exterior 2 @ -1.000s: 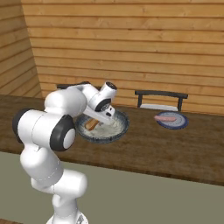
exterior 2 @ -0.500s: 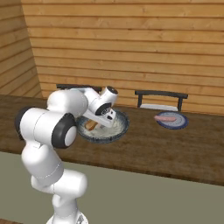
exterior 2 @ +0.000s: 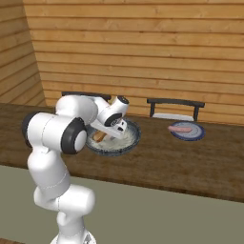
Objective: Place one bun and one sausage from the bowl on each plate.
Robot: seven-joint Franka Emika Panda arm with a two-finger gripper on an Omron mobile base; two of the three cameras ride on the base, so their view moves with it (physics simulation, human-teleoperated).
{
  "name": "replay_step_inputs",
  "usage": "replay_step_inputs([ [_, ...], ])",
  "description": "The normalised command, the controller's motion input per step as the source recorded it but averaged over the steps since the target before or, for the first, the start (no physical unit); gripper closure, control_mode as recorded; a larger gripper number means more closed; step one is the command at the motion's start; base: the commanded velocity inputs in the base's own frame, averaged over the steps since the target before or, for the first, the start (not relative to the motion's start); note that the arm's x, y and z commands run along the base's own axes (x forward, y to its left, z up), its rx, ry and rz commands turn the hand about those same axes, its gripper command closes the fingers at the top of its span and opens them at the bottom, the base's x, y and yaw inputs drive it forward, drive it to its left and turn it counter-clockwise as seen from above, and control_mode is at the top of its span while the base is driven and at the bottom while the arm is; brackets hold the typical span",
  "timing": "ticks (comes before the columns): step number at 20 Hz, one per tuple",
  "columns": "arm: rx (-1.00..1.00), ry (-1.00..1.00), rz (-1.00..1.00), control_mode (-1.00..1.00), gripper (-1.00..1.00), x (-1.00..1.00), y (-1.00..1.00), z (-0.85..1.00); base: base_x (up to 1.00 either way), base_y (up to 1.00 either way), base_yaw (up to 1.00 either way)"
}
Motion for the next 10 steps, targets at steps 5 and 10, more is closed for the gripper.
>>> replay_step_inputs([
  [5,0.0,0.0,0.0,-1.0,-1.0,0.27,0.0,-0.08,0.0,0.0,0.0],
  [10,0.0,0.0,0.0,-1.0,-1.0,0.23,0.0,-0.07,0.0,0.0,0.0],
])
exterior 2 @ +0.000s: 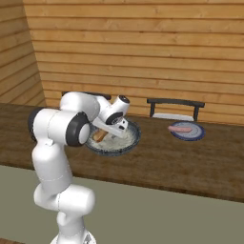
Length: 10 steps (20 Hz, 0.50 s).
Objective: Place one bun and one sausage from the bowl on each plate.
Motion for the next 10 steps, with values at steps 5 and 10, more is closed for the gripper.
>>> replay_step_inputs([
  [5,0.0,0.0,0.0,-1.0,-1.0,0.17,0.0,-0.11,0.0,0.0,0.0],
  [10,0.0,0.0,0.0,-1.0,-1.0,0.15,0.0,-0.13,0.0,0.0,0.0],
])
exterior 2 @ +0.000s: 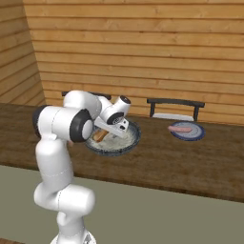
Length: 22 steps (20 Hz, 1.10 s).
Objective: Place one bun and one sausage from the bowl on each plate.
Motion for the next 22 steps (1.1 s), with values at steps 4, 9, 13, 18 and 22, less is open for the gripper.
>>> replay_step_inputs([
  [4,0.0,0.0,0.0,-1.0,-1.0,0.13,0.0,-0.13,0.0,0.0,0.0],
  [9,0.0,0.0,0.0,-1.0,-1.0,0.15,0.0,-0.06,0.0,0.0,0.0],
  [13,0.0,0.0,0.0,-1.0,-1.0,0.15,0.0,-0.04,0.0,0.0,0.0],
  [18,0.0,0.0,0.0,-1.0,-1.0,0.11,0.0,-0.07,0.0,0.0,0.0],
  [22,0.0,0.0,0.0,-1.0,-1.0,0.02,0.0,-0.11,0.0,0.0,0.0],
])
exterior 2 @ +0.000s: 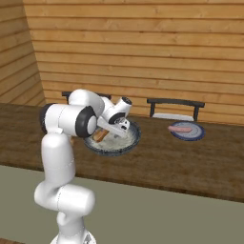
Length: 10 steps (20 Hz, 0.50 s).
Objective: Place one bun and one sausage from the bowl on each plate.
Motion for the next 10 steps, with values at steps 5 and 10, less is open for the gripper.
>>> replay_step_inputs([
  [5,0.0,0.0,0.0,-1.0,-1.0,0.03,0.0,-0.07,0.0,0.0,0.0],
  [10,0.0,0.0,0.0,-1.0,-1.0,0.07,0.14,-0.03,0.0,0.0,0.0],
])
